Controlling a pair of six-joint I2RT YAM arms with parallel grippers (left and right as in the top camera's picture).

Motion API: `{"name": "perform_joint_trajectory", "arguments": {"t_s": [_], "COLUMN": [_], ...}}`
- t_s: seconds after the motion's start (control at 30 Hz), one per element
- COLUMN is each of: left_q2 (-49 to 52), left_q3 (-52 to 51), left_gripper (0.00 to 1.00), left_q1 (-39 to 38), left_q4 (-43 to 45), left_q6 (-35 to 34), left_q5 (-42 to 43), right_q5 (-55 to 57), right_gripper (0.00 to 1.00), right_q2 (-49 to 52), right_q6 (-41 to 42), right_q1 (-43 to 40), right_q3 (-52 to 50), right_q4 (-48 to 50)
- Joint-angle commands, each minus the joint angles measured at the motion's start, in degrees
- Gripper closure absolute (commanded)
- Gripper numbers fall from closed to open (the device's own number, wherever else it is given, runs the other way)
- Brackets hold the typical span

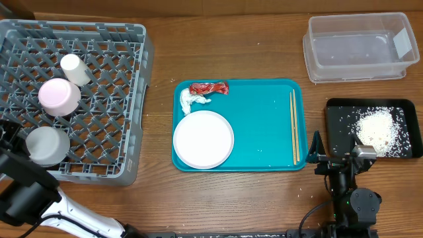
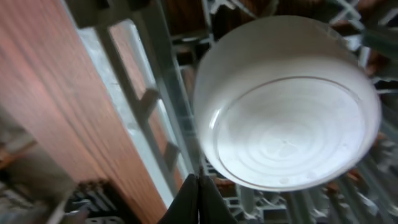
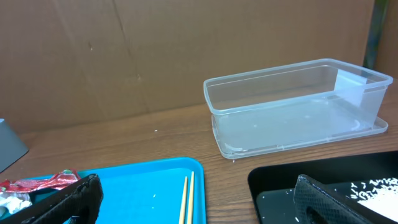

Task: Sort waste into correct bins and load items into the dishwasher
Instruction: 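Release the grey bowl at the rack's front-left and withdraw left gripper, then move the left gripper right over the teal tray to the white plate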

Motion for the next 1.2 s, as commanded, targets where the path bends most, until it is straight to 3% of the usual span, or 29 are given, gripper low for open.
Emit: {"name": "perform_joint_trajectory", "arguments": {"t_s": [0.0,0.2,0.3,0.5,0.63,0.67,0.77,0.8,0.87,1.17], "left_q2": [-5.4,-14.4,-18.5,-23.4,-23.0,-22.7,-21.5,-21.0,-19.5,-13.7], "left_q3": [1.0,1.0,1.0,1.0,0.9,0.9,0.2,0.0,0.0,0.0], "left_gripper": [0.96,0.96,0.96,0.96,0.94,0.83,0.36,0.28,0.0,0.0], "left_q1": [-0.2,-2.6,-6.4,-22.6,-37.1,-40.2,-50.0,-52.9,-58.7,-74.4], "left_q4": [0.4,4.2,4.1,1.9,2.0,2.0,1.9,1.8,1.7,-0.4], "left_q6": [2.4,6.6,8.4,13.7,14.0,14.0,14.0,14.0,13.5,5.2], "left_q5": [12.4,33.6,39.0,37.9,27.5,24.9,18.6,17.0,14.1,10.8], "right_q5": [-0.2,-0.2,-0.2,-0.2,-0.2,-0.2,-0.2,-0.2,-0.2,-0.2], "right_gripper": [0.0,0.0,0.0,0.0,0.0,0.0,0.0,0.0,0.0,0.0], "right_q2": [-0.5,-0.5,-0.5,-0.5,-0.5,-0.5,-0.5,-0.5,-0.5,-0.5], "right_q6": [-0.4,-0.4,-0.4,-0.4,-0.4,-0.4,-0.4,-0.4,-0.4,-0.4], "right_q1": [0.2,0.2,0.2,0.2,0.2,0.2,0.2,0.2,0.2,0.2], "right_q3": [-0.6,-0.6,-0.6,-0.6,-0.6,-0.6,-0.6,-0.6,-0.6,-0.6], "right_q4": [0.3,0.3,0.3,0.3,0.3,0.3,0.3,0.3,0.3,0.3]}}
